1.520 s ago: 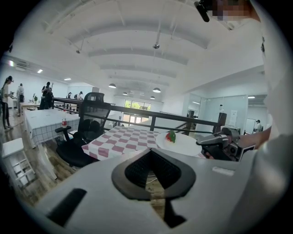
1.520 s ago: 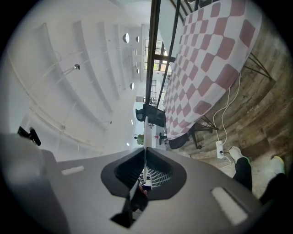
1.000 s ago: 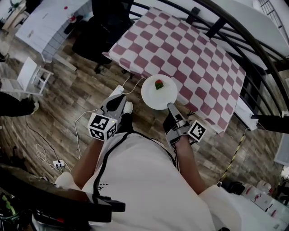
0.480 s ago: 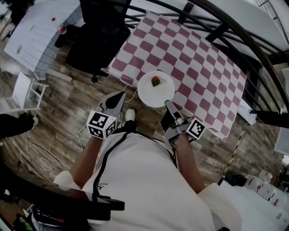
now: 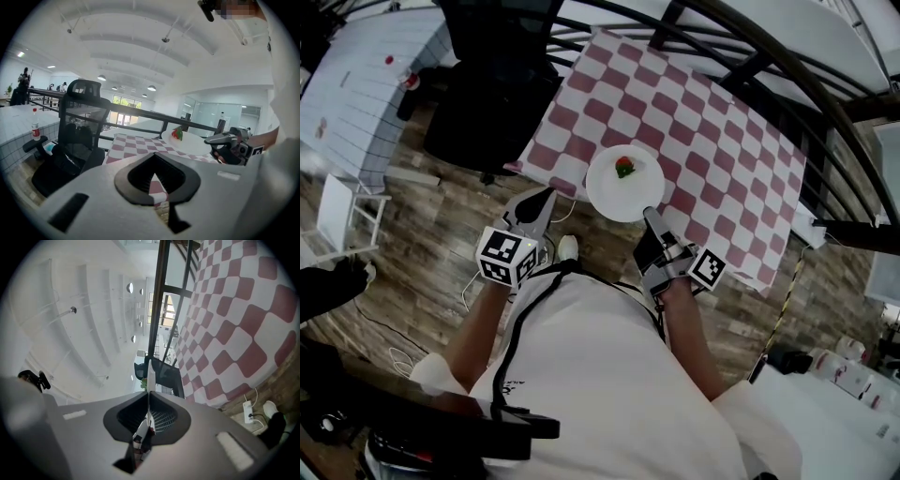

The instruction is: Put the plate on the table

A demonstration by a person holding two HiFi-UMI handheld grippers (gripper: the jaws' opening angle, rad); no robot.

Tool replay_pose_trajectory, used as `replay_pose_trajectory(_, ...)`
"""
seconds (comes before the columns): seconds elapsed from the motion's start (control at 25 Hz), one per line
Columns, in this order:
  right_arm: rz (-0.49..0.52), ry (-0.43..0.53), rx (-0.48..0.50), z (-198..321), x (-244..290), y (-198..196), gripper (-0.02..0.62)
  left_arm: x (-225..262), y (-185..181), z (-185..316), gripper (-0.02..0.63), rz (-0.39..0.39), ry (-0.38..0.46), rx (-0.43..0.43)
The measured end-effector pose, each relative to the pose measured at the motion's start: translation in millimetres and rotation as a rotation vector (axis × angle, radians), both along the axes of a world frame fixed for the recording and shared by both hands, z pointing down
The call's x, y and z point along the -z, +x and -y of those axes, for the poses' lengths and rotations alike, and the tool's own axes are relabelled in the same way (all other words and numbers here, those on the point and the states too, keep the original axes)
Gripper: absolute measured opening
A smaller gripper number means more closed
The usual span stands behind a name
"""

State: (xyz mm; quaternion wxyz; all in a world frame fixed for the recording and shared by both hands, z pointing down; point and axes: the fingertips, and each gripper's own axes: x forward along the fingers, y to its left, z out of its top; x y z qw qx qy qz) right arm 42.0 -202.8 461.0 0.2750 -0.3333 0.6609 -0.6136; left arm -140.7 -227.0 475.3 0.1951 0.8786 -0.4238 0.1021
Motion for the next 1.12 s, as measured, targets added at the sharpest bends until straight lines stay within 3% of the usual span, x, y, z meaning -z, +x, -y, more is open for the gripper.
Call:
replay_pose_trajectory(0.68,0.006,0.003,-0.027,78,2,-33,0.020,-9,-45,74,0.008,-0.001,-0.013,-0.011)
replay_pose_trajectory(1.12,0.015,-0.007,0.023,93,-6,-41,0.020,-17,-33,76,0.008,-0.017,-0.028,0.003)
